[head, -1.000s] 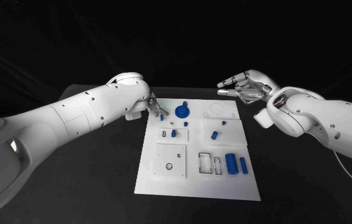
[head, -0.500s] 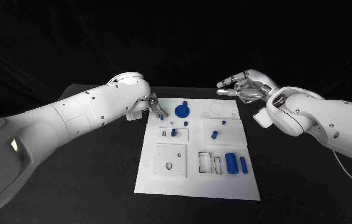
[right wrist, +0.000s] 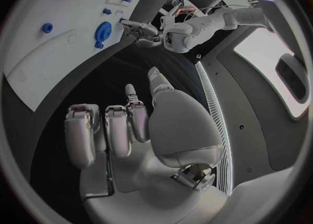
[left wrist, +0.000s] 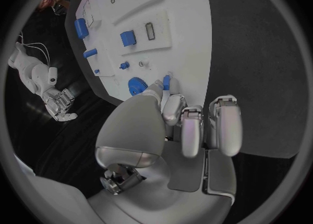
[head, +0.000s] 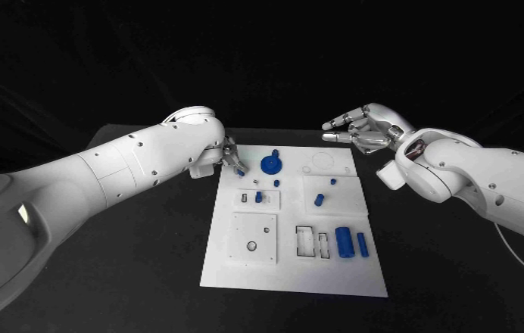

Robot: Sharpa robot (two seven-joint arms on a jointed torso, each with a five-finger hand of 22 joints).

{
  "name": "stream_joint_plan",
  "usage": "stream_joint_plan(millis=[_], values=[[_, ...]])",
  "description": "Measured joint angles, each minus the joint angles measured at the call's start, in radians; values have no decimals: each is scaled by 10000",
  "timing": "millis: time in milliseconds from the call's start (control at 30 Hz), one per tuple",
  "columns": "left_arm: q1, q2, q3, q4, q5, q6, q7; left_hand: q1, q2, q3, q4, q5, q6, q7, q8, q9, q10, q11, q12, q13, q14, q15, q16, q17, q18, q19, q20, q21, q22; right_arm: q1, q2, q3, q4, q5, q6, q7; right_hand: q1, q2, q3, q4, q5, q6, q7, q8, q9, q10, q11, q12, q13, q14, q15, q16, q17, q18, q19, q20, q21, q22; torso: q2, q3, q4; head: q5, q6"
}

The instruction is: Assemble the parts on the task board

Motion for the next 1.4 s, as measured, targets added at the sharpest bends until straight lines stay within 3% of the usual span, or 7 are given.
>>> stream_joint_plan(millis=[67,167,233,400,867,1067,1400], values=[[-1,3,-1,-5,13,-13,27,73,-73,332,67,0,-34,34,-24,1,0,0,-2,-42,1,0,0,0,-1,0,0,-2,0,0,1,-1,-2,1,4,0,0,0,0,0,0,0,0,0,0,0,0,0,0,0,0,0,0,-1,0,0,0,0,0,-1,-1,0,-8],[-13,-1,-20,-9,36,-51,78,199,-216,975,682,-2,-73,73,19,108,0,1,-84,-74,0,1,0,0,-1,0,0,-2,0,-2,2,-3,-4,2,13,0,0,0,0,0,0,0,0,0,0,0,0,0,0,0,0,0,0,0,0,0,0,0,0,0,-1,-12,-27],[-25,-22,-30,-7,67,-91,120,-40,-566,1558,1074,-3,-89,89,206,261,-12,13,-114,-76,-18,19,0,0,-1,0,0,-63,0,-3,3,-5,-6,3,19,0,0,0,0,0,0,0,0,0,0,0,0,0,0,0,0,0,-1,0,0,0,0,0,-1,1,0,-12,-29],[-32,-177,-34,143,189,-204,217,-619,-1245,2899,715,-3,-89,90,433,473,46,65,-64,11,-18,19,0,0,-1,0,0,-63,0,-4,3,-11,-10,3,36,0,0,0,0,0,0,0,0,0,0,0,0,0,0,0,0,0,-1,0,0,0,0,-1,-8,4,5,-18,-23],[-80,-1568,-51,2476,677,-1071,381,-1089,-1554,3620,428,-32,-101,108,581,647,135,47,5,90,-18,19,0,-1,0,0,1,-63,0,-12,-33,-51,-20,7,78,-3,0,0,-27,-27,0,0,0,0,8,0,0,0,0,0,0,0,-2,0,0,0,0,7,-19,15,17,10,37],[-398,-2193,-135,3544,569,-1703,521,-1171,-1635,3737,342,-53,-96,106,626,664,164,18,5,90,-18,19,0,-1,0,0,1,-63,0,-20,-63,-65,-22,9,89,-5,0,0,-27,-27,0,0,0,0,8,0,0,0,0,0,0,0,-2,-1,0,0,0,6,-36,16,66,-13,6],[-814,-2592,-222,4334,-30,-2481,773,-1198,-1662,3854,306,-88,-80,120,651,680,204,-20,85,142,-18,19,0,7,-1,0,1,2,0,-38,-73,-76,-52,14,104,-6,0,0,-27,-27,0,0,0,0,6,0,0,0,0,0,0,0,-3,-1,0,0,0,5,-89,7,157,-56,-88]])
